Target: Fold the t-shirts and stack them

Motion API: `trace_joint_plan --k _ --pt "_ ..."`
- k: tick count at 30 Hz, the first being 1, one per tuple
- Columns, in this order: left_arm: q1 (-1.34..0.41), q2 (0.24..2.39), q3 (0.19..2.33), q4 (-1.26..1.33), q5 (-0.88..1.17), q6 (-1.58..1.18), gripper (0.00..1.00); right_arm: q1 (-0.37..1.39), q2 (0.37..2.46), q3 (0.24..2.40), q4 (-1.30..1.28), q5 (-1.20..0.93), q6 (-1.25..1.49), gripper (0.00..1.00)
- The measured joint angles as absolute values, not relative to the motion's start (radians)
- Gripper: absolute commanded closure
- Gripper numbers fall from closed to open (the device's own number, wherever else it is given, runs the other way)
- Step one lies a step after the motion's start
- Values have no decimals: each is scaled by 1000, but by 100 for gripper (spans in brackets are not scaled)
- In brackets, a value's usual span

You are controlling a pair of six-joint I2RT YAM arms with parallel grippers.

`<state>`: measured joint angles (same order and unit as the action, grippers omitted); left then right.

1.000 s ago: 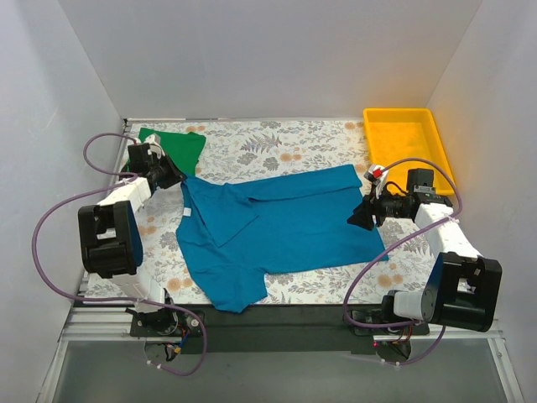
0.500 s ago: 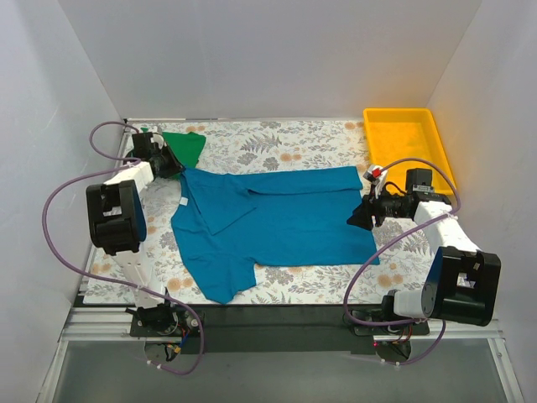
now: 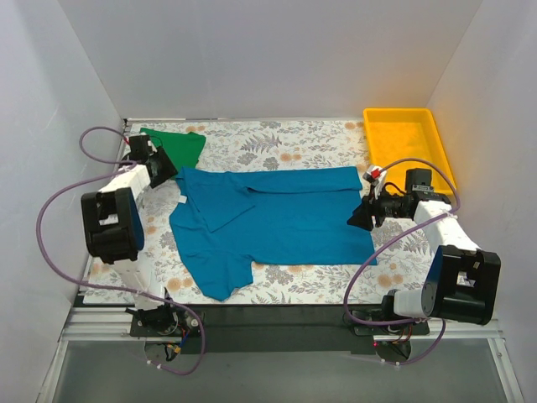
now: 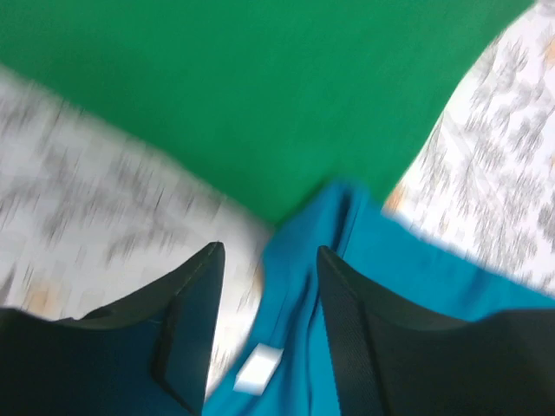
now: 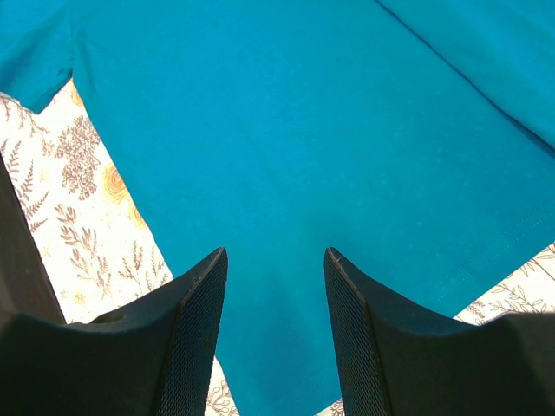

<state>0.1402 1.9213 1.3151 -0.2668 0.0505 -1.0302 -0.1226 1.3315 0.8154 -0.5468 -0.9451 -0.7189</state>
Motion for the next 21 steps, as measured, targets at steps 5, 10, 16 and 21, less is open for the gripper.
trace_joint_plan --k 5,10,16,21 --pt "182 1563 995 -246 70 -1132 18 -68 1333 815 -579 -935 -804 44" --pt "246 1333 848 -241 176 -1239 21 97 1290 785 -585 -914 -922 42" --pt "246 1217 662 -308 345 -1328 25 292 1189 700 -601 -894 -1098 25" --pt "245 1101 649 -415 377 -1342 25 539 1198 678 -593 -817 -1206 25"
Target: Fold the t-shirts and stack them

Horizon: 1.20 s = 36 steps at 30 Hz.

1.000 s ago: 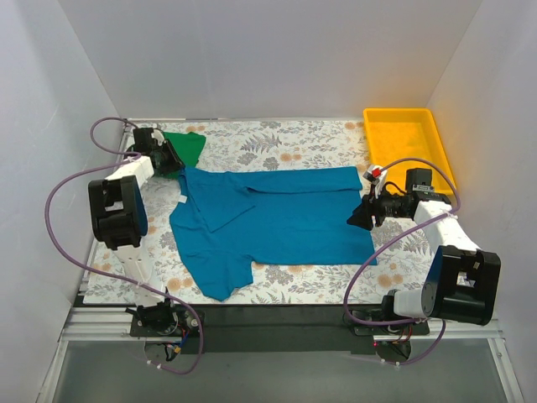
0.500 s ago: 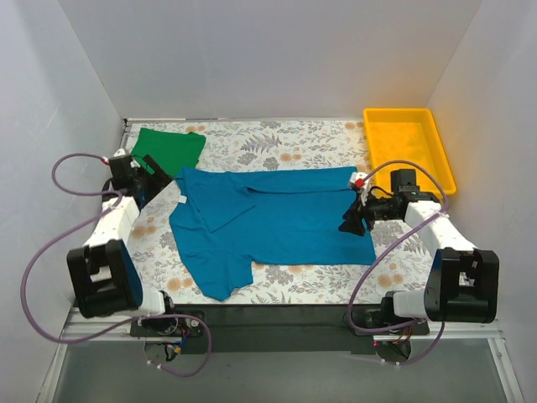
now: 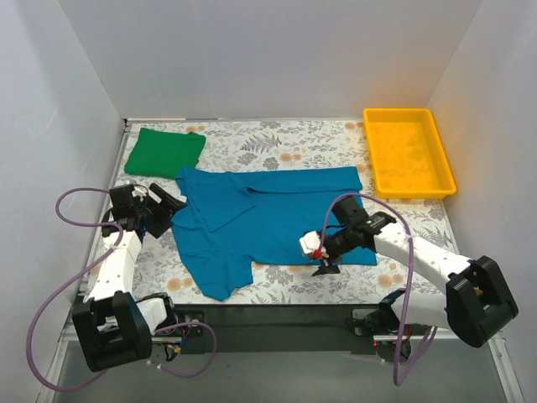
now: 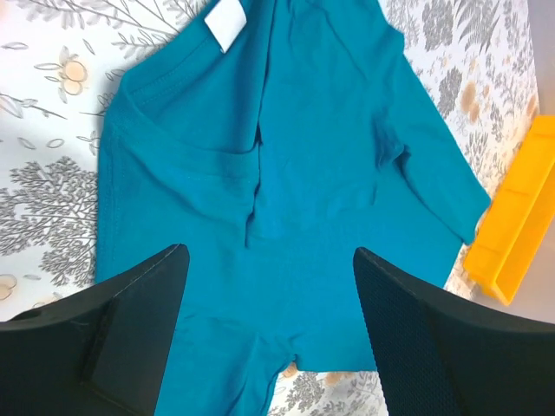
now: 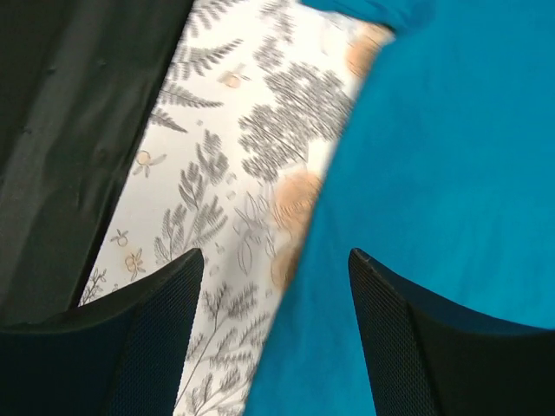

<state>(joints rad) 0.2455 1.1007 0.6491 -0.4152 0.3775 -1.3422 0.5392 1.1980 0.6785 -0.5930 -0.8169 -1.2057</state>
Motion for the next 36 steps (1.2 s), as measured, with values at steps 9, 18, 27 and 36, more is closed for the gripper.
trace_joint_plan --k 9,18,27,36 --pt "245 922 718 -594 222 -1367 26 1067 1457 872 -387 -543 -1142 30" --pt "245 890 757 -767 2 -1465 34 1335 1757 1127 -160 -291 -946 36" --pt "239 968 688 -812 77 -1550 34 1375 1809 1127 -148 -235 -869 39" --pt "226 1067 579 -838 128 -1585 46 1375 1869 1141 -94 -237 -775 48"
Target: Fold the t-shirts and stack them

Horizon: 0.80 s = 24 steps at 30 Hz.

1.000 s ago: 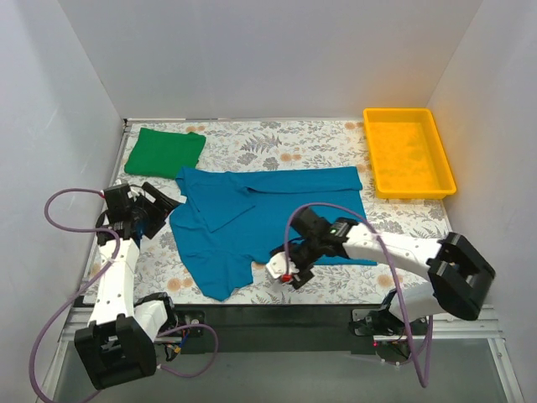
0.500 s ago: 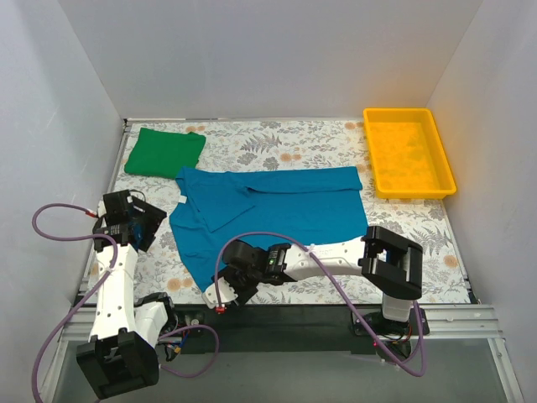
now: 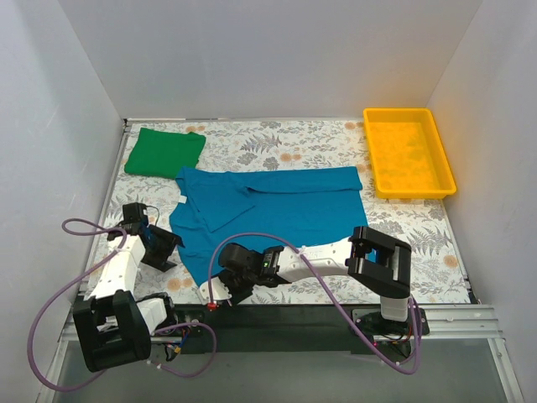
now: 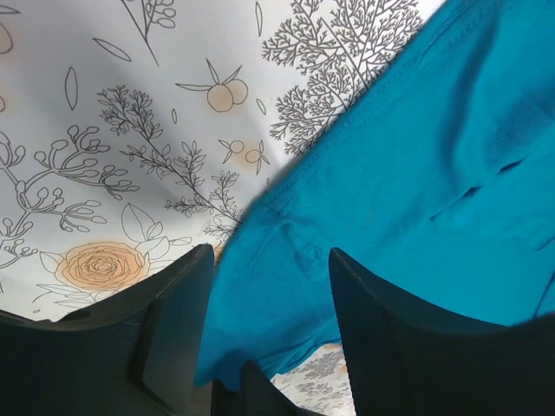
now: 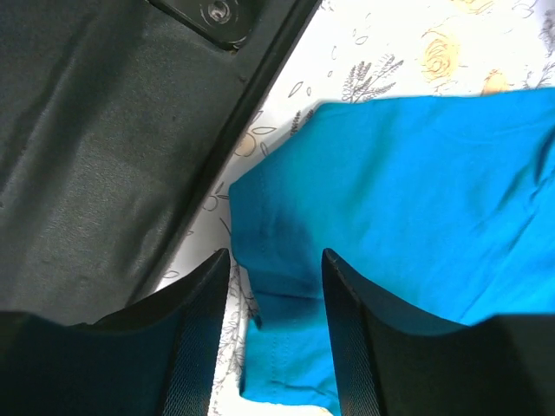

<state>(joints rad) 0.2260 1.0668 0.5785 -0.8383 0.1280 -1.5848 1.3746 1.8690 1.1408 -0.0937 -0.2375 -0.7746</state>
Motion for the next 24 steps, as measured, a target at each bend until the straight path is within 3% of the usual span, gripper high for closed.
trace_joint_plan --k 8,14,17,24 --pt "205 1163 578 -815 126 -1594 61 1375 1871 1141 -93 -237 -733 48" --pt "196 1250 578 -778 133 -1586 82 1365 1855 1140 -95 -245 -727 45" --pt "196 1262 579 -770 150 -1578 99 1348 1812 1137 -96 -269 -728 45" --pt "194 1217 579 -781 153 -1568 100 1264 1702 1132 -102 -372 -725 44"
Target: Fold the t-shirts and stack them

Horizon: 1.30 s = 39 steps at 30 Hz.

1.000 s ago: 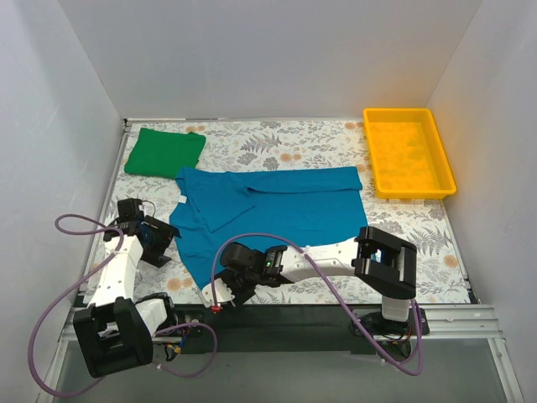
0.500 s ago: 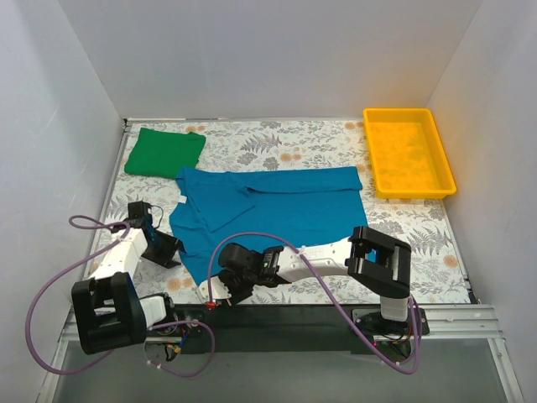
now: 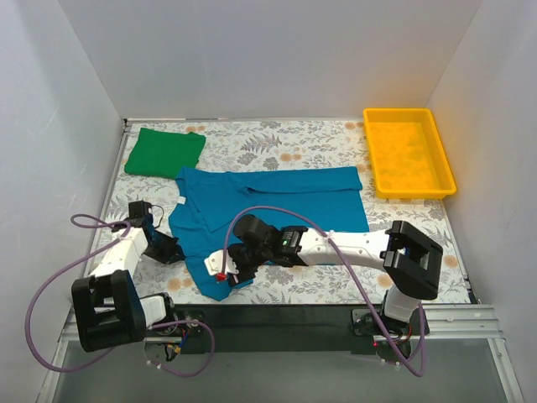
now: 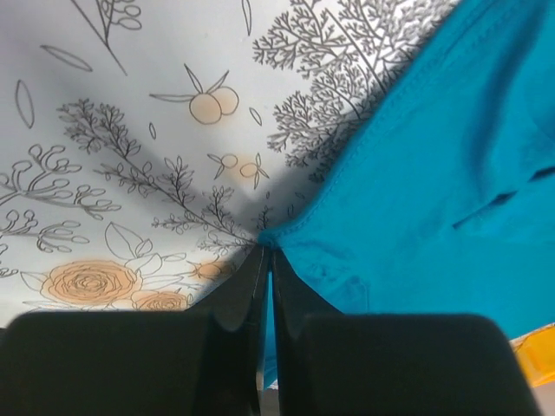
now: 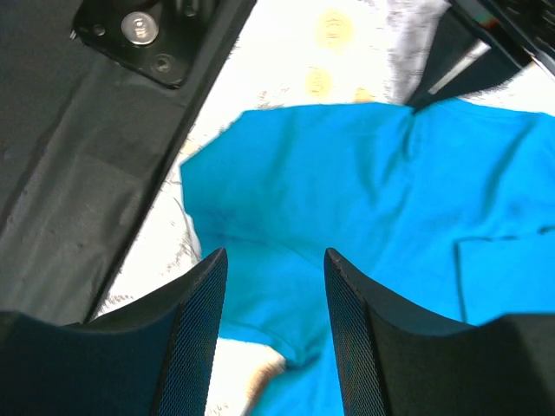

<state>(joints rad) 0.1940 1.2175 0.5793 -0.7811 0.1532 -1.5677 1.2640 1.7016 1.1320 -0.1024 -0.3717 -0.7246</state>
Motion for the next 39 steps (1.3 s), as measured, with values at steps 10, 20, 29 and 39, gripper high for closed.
trace_joint_plan --k 10,20,29,39 --pt "194 1068 620 -887 115 -1583 100 1111 1645 1122 -132 -512 -733 43" --pt "194 1030 623 -961 106 -1598 100 938 1602 1114 -188 -622 -763 42" --pt "194 1038 657 -997 122 -1570 59 840 1589 1114 -237 -668 -790 40" --pt "194 1040 777 -916 340 -1356 47 680 1493 1021 -309 -811 -885 27"
